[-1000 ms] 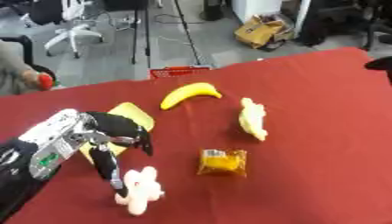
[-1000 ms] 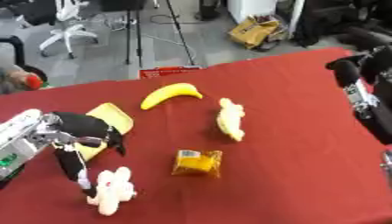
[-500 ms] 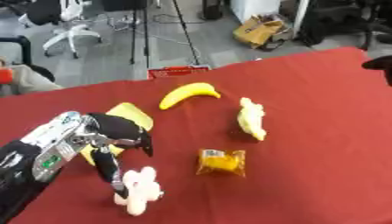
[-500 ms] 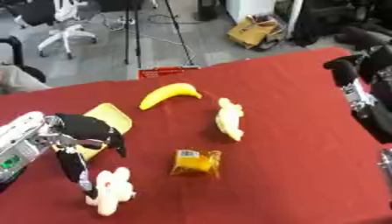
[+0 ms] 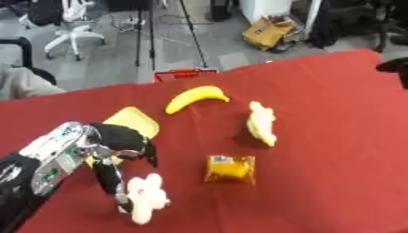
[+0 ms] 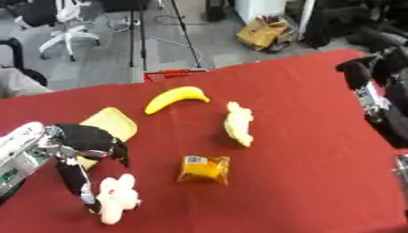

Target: Pick up objects on the table and place them in the box.

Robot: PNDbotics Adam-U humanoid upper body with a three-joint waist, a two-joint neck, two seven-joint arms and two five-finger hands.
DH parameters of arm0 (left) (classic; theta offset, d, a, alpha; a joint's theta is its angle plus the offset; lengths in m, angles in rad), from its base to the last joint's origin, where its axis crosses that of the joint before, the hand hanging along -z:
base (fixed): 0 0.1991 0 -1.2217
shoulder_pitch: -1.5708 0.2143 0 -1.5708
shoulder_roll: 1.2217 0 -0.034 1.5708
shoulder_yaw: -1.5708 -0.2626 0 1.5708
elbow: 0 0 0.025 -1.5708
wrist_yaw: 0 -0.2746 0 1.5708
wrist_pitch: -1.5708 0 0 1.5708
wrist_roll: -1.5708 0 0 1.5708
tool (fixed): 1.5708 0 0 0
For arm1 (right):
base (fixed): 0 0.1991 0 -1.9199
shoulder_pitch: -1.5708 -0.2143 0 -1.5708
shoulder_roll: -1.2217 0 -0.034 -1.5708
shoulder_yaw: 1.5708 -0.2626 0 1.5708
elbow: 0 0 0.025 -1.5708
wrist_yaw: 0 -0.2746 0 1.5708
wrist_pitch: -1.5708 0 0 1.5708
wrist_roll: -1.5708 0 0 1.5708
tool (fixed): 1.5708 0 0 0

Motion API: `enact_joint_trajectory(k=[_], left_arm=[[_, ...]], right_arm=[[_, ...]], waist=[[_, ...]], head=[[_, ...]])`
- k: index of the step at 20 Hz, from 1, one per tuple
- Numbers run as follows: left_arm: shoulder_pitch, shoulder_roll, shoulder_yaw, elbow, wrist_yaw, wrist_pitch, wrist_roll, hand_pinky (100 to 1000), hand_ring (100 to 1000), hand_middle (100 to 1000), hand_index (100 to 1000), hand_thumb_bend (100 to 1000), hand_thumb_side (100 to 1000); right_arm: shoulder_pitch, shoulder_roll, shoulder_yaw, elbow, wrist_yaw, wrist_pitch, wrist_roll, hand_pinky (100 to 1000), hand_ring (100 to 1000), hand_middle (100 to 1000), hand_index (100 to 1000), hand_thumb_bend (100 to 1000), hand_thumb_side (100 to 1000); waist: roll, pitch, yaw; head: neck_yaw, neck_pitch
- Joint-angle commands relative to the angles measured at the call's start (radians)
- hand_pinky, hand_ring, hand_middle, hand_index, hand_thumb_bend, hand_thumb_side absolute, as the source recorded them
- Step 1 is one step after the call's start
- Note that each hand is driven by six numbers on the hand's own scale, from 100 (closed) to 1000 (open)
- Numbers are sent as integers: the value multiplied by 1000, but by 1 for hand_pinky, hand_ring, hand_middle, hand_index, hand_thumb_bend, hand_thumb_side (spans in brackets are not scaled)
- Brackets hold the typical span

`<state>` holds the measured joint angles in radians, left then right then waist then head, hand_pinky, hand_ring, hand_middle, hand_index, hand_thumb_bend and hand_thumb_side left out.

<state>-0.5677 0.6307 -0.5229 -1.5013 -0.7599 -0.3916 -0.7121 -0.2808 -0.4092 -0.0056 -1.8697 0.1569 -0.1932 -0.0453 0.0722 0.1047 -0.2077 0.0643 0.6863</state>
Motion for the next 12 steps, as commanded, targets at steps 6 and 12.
enact_joint_trajectory(k=[6,12], left_arm=[[69,16,64,-21,-59,-117,17,732,685,698,811,974,507],[72,11,58,-14,-78,-124,37,738,694,718,823,870,514]], right_arm=[[-15,-20,-4,-12,0,-2,0,750,667,845,950,467,809],[-15,-19,-3,-12,-1,-2,1,750,667,845,950,467,809]], waist=[[-2,-24,0],[-1,-23,-1]], head=[[-10,-8],[-15,-8]])
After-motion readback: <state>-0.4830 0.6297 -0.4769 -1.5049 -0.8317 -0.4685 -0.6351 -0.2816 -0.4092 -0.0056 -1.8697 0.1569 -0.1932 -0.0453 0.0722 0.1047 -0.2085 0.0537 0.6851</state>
